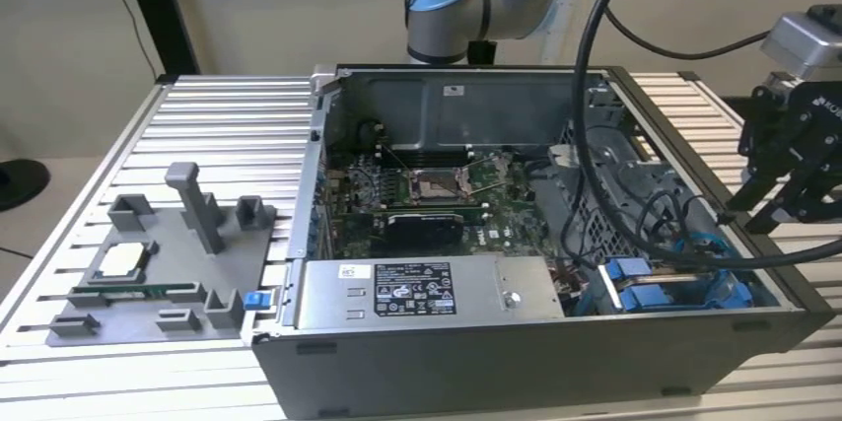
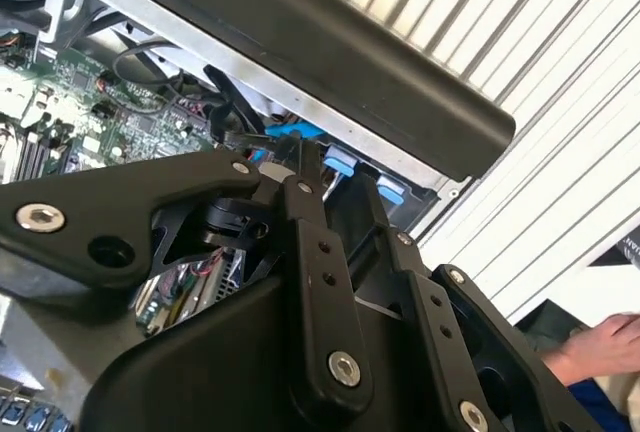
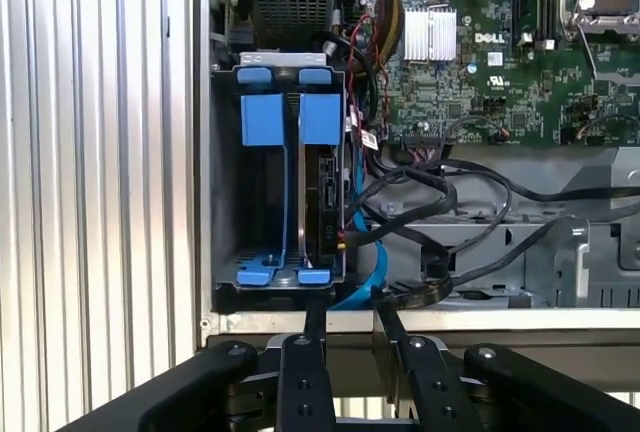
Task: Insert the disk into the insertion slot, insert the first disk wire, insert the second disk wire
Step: 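Insert the second disk wire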
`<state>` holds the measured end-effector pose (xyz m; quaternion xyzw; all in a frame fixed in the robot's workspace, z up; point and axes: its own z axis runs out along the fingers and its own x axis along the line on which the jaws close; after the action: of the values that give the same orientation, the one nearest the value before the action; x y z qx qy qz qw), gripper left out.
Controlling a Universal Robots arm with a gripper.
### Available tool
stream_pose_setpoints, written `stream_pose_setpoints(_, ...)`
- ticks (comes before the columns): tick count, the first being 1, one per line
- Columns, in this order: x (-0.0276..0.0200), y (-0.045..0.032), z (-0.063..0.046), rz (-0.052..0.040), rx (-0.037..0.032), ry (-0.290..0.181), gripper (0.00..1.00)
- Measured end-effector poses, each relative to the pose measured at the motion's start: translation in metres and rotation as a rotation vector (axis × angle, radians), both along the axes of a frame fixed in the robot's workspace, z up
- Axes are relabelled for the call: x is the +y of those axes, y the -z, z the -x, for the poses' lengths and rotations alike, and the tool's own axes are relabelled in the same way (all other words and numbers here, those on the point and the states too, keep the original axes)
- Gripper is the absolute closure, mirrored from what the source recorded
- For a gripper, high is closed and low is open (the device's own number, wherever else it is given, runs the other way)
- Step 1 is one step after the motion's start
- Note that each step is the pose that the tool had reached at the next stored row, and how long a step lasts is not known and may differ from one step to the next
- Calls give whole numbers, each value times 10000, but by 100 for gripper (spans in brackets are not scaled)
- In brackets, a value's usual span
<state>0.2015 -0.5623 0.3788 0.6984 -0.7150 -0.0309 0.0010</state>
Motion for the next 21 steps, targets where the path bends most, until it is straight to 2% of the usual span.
stream_pose_setpoints(3,0,12,-3,-190,0,-91,0)
stream_pose_setpoints(10,0,47,-3,-507,1,-317,0)
stream_pose_setpoints(13,0,66,-3,-621,3,-416,0)
stream_pose_setpoints(21,0,124,-3,-850,7,-690,0)
